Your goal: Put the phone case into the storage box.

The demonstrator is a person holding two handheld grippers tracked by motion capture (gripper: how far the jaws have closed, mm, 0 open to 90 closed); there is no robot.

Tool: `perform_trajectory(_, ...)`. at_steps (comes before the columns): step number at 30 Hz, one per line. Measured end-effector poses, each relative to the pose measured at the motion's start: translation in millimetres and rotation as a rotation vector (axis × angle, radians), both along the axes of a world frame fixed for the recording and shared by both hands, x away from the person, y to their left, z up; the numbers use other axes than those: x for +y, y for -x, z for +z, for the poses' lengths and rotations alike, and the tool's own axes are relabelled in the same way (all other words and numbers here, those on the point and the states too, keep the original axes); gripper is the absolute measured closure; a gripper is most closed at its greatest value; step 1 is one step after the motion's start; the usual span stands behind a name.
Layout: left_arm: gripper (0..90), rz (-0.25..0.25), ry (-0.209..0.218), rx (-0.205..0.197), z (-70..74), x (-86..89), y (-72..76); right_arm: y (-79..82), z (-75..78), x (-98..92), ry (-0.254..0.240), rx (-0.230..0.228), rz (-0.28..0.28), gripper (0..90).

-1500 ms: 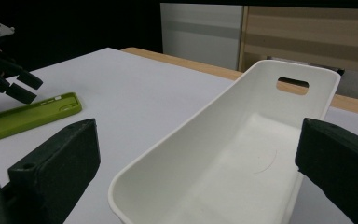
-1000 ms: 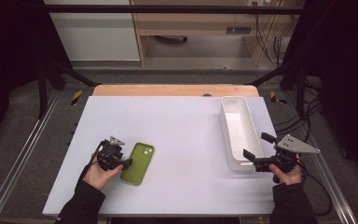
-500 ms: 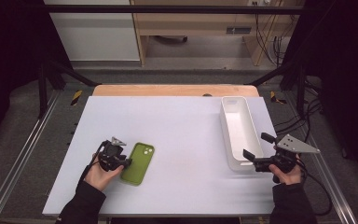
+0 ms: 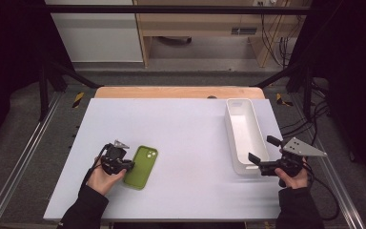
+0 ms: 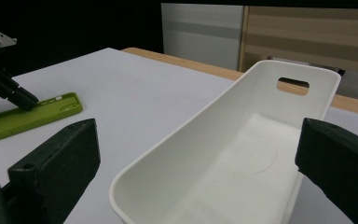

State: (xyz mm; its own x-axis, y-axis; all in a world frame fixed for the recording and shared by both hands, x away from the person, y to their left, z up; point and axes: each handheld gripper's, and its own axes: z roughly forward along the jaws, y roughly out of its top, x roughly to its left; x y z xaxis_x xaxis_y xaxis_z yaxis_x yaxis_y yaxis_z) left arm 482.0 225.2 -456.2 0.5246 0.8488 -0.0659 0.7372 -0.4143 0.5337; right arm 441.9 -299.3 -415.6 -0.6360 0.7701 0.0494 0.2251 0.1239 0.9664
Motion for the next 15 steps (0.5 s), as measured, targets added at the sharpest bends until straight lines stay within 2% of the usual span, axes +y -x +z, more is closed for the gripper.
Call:
perform_trajectory(6,79.9,0.015,0.019,0.014,-0.3,1.3,-1.2,0.0,0.0,0.2,-0.002,-0.001,0.0,0.5)
perform_trajectory(15,84.1,0.051,-0.002,0.009,0.9,-1.9,0.0,0.1,0.2,0.4,-0.001,0.002,0.001,0.5)
